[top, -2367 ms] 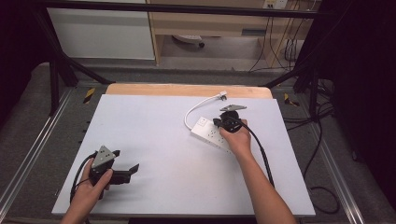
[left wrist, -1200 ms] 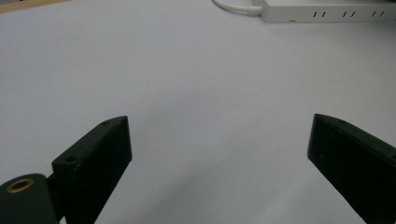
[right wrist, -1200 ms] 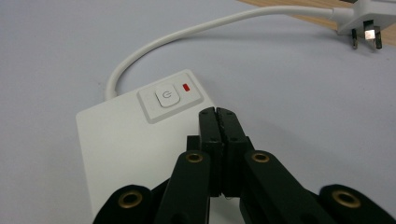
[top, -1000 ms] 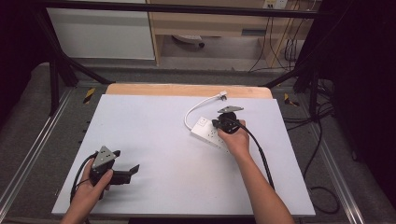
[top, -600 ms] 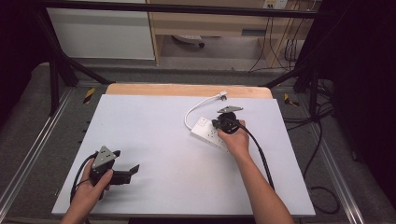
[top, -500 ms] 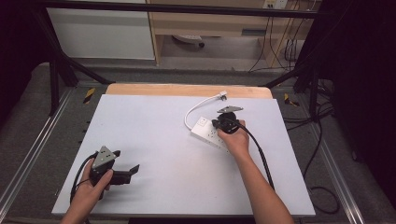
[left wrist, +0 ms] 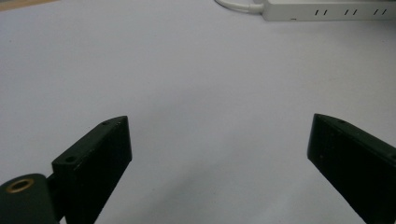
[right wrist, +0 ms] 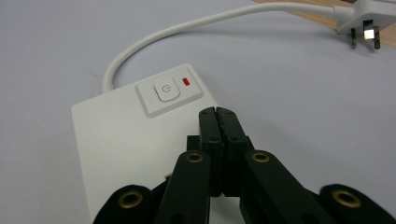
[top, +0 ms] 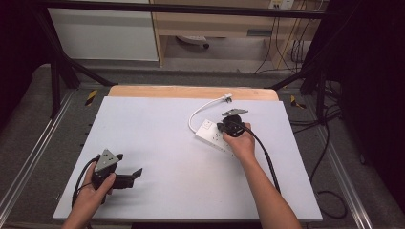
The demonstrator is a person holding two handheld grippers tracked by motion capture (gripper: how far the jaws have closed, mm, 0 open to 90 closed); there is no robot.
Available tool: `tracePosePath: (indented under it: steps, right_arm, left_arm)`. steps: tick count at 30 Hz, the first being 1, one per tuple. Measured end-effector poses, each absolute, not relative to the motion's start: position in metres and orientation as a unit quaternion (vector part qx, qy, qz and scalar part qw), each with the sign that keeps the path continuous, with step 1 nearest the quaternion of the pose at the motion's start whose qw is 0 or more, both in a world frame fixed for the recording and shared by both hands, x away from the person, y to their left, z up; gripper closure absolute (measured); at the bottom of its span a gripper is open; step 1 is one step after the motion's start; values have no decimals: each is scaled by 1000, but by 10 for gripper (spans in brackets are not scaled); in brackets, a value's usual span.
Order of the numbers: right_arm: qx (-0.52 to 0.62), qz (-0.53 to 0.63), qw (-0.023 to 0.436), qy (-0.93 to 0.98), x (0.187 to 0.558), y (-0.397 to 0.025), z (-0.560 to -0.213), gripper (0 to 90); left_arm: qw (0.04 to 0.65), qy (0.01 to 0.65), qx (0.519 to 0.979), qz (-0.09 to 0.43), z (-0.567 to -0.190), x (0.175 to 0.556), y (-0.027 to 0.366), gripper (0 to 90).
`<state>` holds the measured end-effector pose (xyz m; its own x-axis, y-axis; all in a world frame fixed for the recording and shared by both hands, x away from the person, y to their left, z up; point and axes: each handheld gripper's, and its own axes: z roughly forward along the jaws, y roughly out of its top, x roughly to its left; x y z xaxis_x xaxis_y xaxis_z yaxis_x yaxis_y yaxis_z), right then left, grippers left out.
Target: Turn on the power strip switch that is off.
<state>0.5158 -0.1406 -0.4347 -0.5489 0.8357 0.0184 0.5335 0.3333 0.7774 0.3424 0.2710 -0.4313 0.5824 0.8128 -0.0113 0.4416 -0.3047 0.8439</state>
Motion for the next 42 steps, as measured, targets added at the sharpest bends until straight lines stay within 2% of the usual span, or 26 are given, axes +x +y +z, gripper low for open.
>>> tracePosePath:
  steps: [21,42]
  right_arm:
    - [438,395,191,785,518,-141,-435,900]
    - [438,431,196,764,514,-145,-419,893]
  left_arm:
    - [429,403,779,216,-431,342,272,66]
    - [427,403,780,216,-431,342,272,65]
